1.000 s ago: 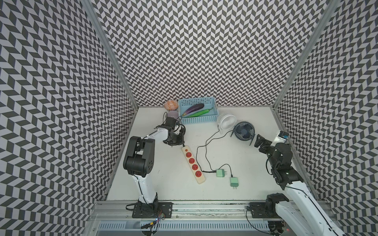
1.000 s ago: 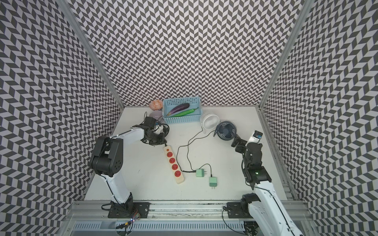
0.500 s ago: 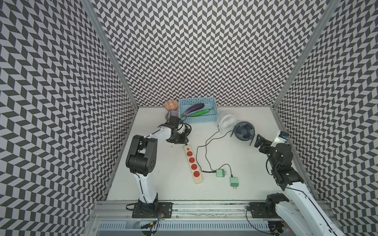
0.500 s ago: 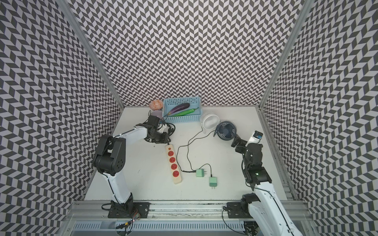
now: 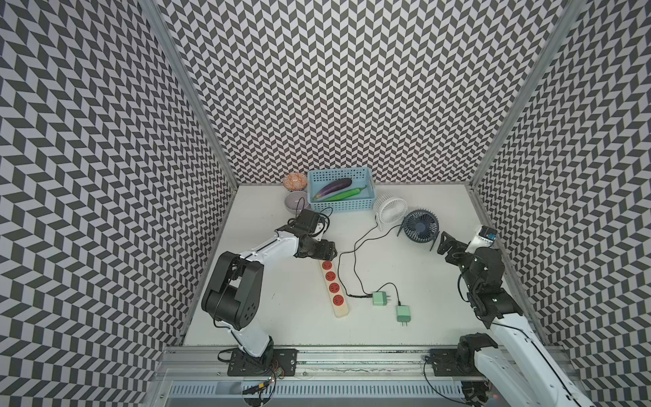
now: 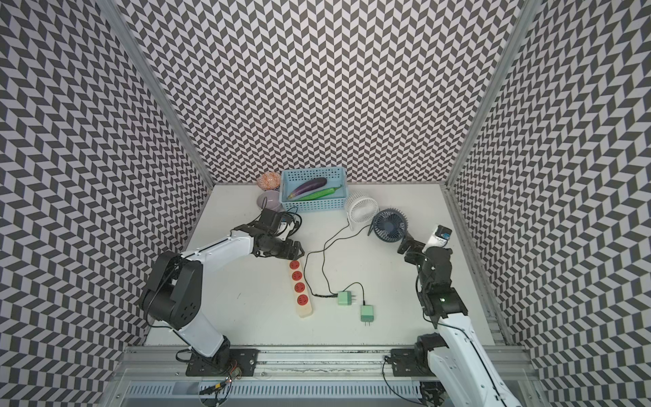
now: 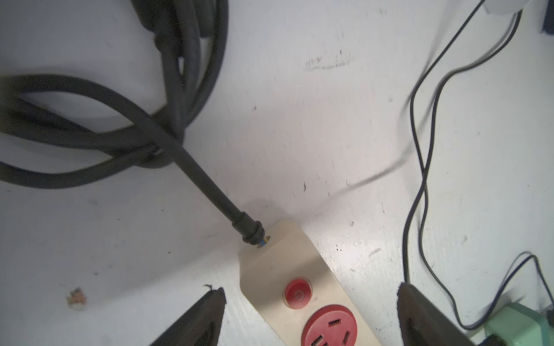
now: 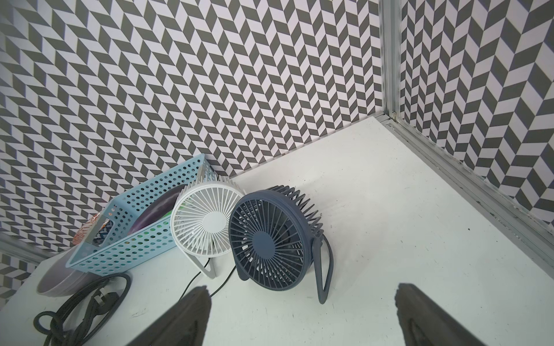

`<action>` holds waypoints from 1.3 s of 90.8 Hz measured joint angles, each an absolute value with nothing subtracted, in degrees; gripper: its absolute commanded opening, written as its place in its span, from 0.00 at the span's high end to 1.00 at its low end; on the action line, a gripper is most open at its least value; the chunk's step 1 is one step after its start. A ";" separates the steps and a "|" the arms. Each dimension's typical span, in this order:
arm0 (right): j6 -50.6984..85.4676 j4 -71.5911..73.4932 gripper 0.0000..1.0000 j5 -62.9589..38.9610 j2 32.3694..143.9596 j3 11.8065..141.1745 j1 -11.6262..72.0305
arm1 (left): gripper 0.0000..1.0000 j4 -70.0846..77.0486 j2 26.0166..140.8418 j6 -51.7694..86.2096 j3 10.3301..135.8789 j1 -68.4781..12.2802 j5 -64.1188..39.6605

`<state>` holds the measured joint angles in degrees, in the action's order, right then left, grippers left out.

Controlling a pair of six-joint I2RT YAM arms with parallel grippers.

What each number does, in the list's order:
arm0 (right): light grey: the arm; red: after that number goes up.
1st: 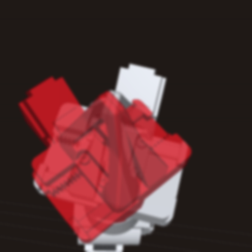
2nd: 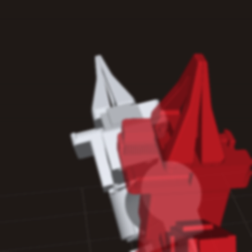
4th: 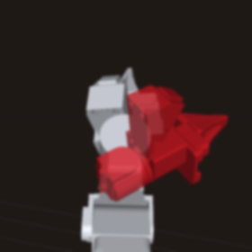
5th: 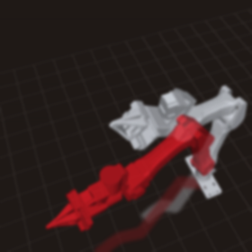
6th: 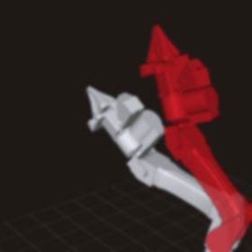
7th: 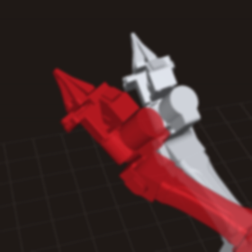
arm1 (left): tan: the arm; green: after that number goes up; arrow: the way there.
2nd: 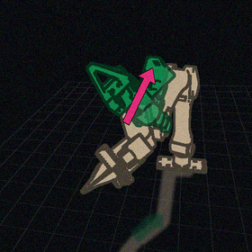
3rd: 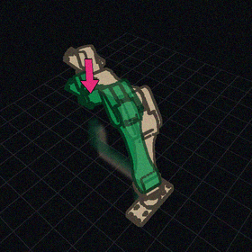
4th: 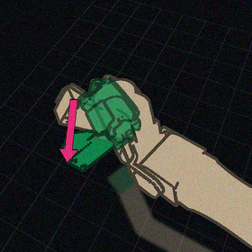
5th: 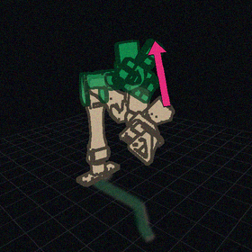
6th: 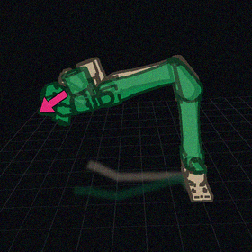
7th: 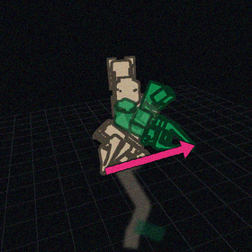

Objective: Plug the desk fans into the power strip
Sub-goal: Adjust the socket at the center of the board.

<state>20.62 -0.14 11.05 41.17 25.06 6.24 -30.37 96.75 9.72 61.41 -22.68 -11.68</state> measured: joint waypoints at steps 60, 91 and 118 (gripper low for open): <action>20.51 0.05 0.00 11.09 39.07 24.12 6.26 | 0.50 -29.19 101.47 10.55 61.93 -24.40 -8.67; 19.97 0.54 0.00 10.68 38.92 23.18 6.37 | 0.43 -28.58 100.75 9.67 61.14 -24.34 -6.72; 18.96 1.37 0.00 8.58 39.31 23.18 6.81 | 0.40 -28.34 100.73 10.22 60.86 -22.81 -5.65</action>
<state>18.96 1.37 8.58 39.31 23.18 6.81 -28.34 100.73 10.22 60.86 -22.81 -5.65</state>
